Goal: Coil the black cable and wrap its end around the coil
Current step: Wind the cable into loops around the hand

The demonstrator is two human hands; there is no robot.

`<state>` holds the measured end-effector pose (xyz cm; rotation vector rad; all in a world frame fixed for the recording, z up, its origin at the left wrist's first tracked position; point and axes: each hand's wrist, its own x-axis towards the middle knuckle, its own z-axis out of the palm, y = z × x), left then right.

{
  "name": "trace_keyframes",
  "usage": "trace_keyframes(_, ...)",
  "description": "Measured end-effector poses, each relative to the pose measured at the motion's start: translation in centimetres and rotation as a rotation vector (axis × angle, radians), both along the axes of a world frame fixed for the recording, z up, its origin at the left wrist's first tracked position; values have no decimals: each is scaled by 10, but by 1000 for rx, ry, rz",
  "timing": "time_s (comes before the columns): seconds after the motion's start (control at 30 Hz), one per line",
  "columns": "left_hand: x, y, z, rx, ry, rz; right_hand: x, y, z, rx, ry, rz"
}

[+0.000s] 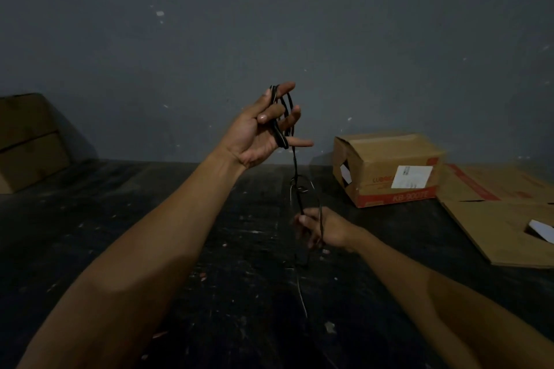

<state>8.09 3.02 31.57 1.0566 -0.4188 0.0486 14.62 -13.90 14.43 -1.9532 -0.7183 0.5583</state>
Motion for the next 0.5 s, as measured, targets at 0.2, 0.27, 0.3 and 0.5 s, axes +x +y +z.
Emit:
trace_keyframes(0.2,-2,5,7,-63,-59,8,11,-34,-41,-600,4,-100)
trace_keyframes(0.27,-4,11,11,-83,-86,12,11,-52,-57,-816,32,-115)
trace_keyframes(0.3,-5,13,14,-83,-90,15,12,-60,-65,-874,58,-137)
trace_keyframes(0.5,-5,7,12,25,-30,21,26,-68,-70,-442,103,-526)
